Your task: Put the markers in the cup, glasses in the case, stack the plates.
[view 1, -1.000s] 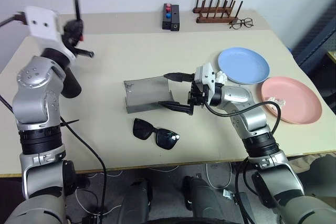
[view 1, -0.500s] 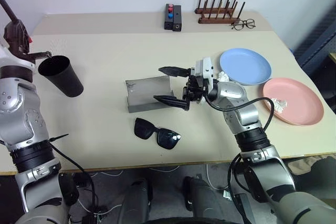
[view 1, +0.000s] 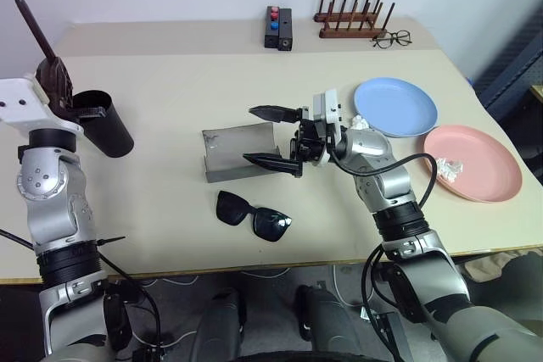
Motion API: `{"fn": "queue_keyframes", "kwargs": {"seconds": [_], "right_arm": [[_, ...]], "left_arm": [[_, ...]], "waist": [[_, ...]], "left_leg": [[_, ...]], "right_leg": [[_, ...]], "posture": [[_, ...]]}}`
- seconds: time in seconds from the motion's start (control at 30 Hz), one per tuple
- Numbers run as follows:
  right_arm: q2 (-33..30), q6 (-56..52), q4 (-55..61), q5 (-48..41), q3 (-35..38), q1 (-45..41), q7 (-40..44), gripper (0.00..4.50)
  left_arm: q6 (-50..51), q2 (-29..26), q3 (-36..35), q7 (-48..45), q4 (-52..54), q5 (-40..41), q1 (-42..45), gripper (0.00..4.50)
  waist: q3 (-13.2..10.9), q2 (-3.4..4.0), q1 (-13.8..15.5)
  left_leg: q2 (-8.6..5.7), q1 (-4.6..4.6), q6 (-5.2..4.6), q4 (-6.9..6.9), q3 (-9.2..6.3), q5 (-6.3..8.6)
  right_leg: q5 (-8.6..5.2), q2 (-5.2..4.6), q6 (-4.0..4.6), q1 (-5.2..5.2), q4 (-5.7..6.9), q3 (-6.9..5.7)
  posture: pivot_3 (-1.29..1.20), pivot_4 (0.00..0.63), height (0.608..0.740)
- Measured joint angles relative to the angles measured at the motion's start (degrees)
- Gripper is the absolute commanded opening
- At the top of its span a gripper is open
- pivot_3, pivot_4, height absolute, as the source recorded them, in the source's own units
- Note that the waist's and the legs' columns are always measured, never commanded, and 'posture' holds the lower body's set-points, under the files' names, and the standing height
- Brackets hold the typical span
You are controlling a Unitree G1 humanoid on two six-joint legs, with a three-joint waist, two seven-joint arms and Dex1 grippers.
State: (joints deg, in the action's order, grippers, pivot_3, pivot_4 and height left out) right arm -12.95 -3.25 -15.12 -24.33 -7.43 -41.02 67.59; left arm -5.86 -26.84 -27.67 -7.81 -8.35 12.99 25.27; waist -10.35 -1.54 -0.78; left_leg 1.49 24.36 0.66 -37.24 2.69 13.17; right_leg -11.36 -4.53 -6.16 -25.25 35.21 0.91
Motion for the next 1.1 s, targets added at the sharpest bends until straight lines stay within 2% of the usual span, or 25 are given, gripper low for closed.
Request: {"fn": "queue_keyframes", "kwargs": {"seconds": [0.33,0.93,1.03,1.1], "right_arm": [[-0.04,1.62,-2.07,6.19,-0.46,-0.56,-5.01,4.50],[0.50,1.76,-2.06,7.20,-0.64,-0.55,-5.82,4.50],[0.48,1.45,-2.06,7.15,-0.64,-0.55,-5.74,4.50],[0.48,1.18,-2.04,7.12,-0.63,-0.55,-5.70,4.50]], "left_arm": [[-2.70,0.92,1.86,2.79,-2.44,-1.73,0.25,0.52],[-5.67,0.92,2.31,5.09,-5.35,-4.58,-0.58,0.52],[-6.76,0.96,2.61,5.66,-7.24,-5.40,-0.58,1.36],[-7.24,1.24,2.85,5.69,-8.03,-5.56,-0.58,2.34]], "waist": [[0.01,-0.01,0.00],[0.01,-0.01,0.03],[0.01,-0.01,0.03],[0.01,-0.01,0.04]], "left_leg": [[0.00,0.00,0.00,0.00,0.00,0.00],[0.00,0.00,0.00,0.00,0.00,0.00],[0.00,0.00,0.00,0.00,0.00,0.00],[0.00,0.00,0.00,0.00,0.00,0.00]], "right_leg": [[0.00,-0.01,0.00,-0.01,0.00,0.00],[0.00,-0.01,0.00,0.00,0.00,-0.01],[0.00,-0.01,0.00,0.00,0.00,-0.01],[0.00,-0.01,0.00,0.00,0.00,-0.01]], "posture": [[0.00,0.150,0.740],[0.00,0.150,0.740],[0.00,0.150,0.740],[0.00,0.150,0.740]]}}
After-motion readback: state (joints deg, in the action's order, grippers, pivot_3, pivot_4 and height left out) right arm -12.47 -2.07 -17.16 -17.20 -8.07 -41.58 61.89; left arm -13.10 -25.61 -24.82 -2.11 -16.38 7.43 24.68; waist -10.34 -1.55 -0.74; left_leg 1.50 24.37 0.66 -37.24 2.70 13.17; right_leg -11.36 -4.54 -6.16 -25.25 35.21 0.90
